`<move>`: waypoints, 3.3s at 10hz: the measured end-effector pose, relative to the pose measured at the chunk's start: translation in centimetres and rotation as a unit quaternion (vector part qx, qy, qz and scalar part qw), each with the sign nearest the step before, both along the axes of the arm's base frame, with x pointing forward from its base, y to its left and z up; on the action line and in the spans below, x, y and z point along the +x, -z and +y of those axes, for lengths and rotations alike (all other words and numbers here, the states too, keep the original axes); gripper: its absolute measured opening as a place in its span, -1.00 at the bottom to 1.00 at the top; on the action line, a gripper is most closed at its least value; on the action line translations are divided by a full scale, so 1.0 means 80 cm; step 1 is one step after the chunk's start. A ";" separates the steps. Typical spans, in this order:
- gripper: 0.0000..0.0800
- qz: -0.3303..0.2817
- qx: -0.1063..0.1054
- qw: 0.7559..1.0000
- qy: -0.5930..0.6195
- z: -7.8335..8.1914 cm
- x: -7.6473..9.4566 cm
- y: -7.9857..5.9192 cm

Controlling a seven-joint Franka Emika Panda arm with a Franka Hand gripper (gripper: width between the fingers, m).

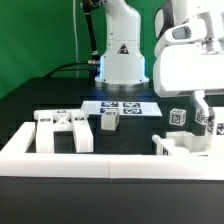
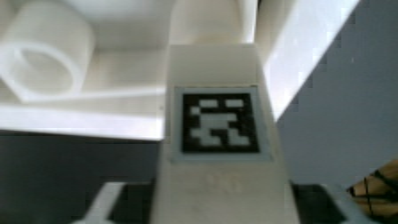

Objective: Assemble chair

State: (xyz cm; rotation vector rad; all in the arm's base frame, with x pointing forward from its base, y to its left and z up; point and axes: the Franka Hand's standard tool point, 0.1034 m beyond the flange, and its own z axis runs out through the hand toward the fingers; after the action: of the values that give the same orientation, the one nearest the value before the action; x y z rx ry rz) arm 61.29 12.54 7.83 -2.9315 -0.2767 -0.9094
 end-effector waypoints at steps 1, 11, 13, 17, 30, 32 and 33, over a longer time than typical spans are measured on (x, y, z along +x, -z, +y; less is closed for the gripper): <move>0.33 0.000 -0.001 1.000 -0.001 0.000 0.000 0.000; 0.62 0.028 -0.018 0.999 -0.019 -0.012 0.004 -0.037; 0.62 0.047 -0.020 0.998 -0.021 -0.010 0.002 -0.032; 0.62 0.210 -0.030 0.977 -0.031 0.004 0.003 -0.020; -0.28 0.294 -0.018 0.955 0.029 -0.007 0.006 -0.012; -0.28 0.299 0.004 0.949 0.103 -0.006 0.006 -0.012; -0.28 0.301 0.017 0.943 0.141 -0.005 0.006 -0.012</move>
Offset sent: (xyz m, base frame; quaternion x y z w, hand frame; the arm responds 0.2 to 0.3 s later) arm -0.0037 -0.0120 0.0181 0.0033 -0.0576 -0.0212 0.9981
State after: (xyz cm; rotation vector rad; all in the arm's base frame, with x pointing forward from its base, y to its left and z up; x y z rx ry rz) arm 61.75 12.12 8.77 -3.0764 0.1957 0.0084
